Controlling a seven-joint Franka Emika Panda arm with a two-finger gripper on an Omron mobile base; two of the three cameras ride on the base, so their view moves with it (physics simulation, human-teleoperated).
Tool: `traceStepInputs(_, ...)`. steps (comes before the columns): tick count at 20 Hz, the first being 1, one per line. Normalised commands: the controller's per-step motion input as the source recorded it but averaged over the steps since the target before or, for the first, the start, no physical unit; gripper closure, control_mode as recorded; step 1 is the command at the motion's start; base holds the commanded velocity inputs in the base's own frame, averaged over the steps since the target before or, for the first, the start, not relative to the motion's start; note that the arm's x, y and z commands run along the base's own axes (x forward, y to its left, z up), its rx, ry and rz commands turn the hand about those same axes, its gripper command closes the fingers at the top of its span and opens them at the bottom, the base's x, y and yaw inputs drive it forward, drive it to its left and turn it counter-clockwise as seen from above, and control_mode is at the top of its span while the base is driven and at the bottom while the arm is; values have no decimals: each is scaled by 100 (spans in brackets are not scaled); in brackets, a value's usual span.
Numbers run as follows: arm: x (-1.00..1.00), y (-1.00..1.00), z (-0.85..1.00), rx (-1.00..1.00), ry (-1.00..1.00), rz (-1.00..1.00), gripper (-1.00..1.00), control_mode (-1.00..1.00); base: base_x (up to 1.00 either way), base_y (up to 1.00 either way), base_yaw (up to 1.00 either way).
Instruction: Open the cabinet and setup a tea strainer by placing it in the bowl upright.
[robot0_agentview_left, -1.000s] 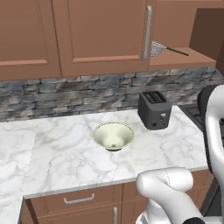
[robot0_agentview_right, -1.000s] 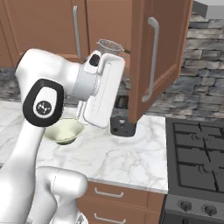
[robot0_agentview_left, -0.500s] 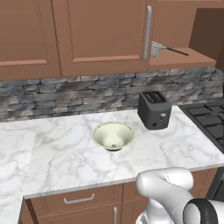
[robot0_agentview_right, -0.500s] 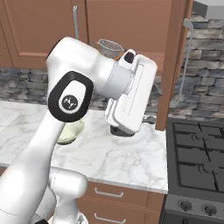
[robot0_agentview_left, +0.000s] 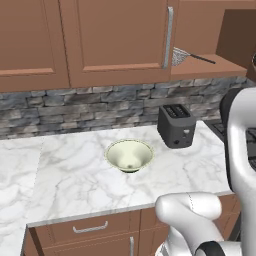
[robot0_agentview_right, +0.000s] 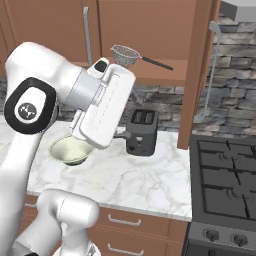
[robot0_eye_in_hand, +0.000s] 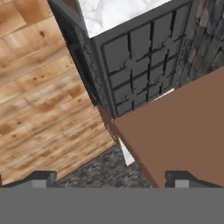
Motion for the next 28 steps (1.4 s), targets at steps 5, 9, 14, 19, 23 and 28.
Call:
traceStepInputs(5,20,99,-6,14,-2,-5,-100,-100,0,0,0)
traceStepInputs(9,39,83,-13,30,-18,-23,-100,-100,0,0,0)
traceStepInputs(14,31,56,-12,43,-30,-38,-100,-100,0,0,0)
traceStepInputs(19,28,38,-30,43,-36,-59,-100,-100,0,0,0)
traceStepInputs(23,18,27,-18,38,-42,-68,-100,-100,0,0,0)
traceStepInputs(28,-5,39,3,23,-64,-46,-100,-100,0,0,0)
